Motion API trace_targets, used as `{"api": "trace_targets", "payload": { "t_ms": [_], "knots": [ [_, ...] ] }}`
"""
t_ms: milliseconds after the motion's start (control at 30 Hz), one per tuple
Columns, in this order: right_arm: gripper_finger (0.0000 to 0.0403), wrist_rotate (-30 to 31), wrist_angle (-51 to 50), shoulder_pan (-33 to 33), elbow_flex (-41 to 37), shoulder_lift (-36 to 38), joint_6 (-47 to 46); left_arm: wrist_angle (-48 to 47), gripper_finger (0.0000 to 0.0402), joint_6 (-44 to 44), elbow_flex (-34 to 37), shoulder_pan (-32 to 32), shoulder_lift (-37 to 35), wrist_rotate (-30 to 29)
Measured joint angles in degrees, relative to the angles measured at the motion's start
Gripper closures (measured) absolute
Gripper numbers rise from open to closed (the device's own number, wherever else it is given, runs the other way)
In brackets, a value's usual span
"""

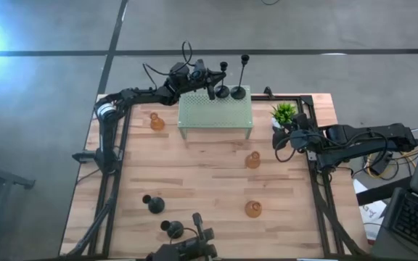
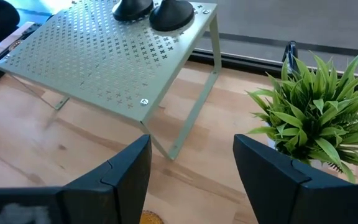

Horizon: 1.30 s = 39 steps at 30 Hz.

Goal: Pick & Place candle stick holders
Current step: Put the right black candle holder on the shelf aligned with the other black candle holder

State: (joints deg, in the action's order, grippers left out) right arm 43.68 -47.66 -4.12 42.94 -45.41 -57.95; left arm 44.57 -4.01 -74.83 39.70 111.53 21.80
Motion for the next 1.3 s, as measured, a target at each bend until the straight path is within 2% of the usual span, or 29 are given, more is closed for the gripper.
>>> {"api": "trace_targets", "payload": {
  "t_ms": [500, 733, 1067, 1300],
  "knots": [
    [0.0184, 0.0, 0.0, 0.0, 0.0, 0.0, 0.1, -0.8, 0.0383, -0.3, 0.0, 0.0, 0.0, 0.3],
    [0.0184, -0.1, 0.0, 0.0, 0.0, 0.0, 0.1, -0.9, 0.0335, -0.7, 0.1, 0.0, 0.0, 0.2],
    [0.0184, -0.1, 0.0, 0.0, 0.0, 0.0, 0.1, -1.0, 0.0326, -2.5, 0.1, 0.0, 0.0, 0.1],
    [0.0184, -0.1, 0.0, 0.0, 0.0, 0.0, 0.1, -1.0, 0.0304, -2.5, 0.1, 0.0, 0.0, 0.0]
  ]
}}
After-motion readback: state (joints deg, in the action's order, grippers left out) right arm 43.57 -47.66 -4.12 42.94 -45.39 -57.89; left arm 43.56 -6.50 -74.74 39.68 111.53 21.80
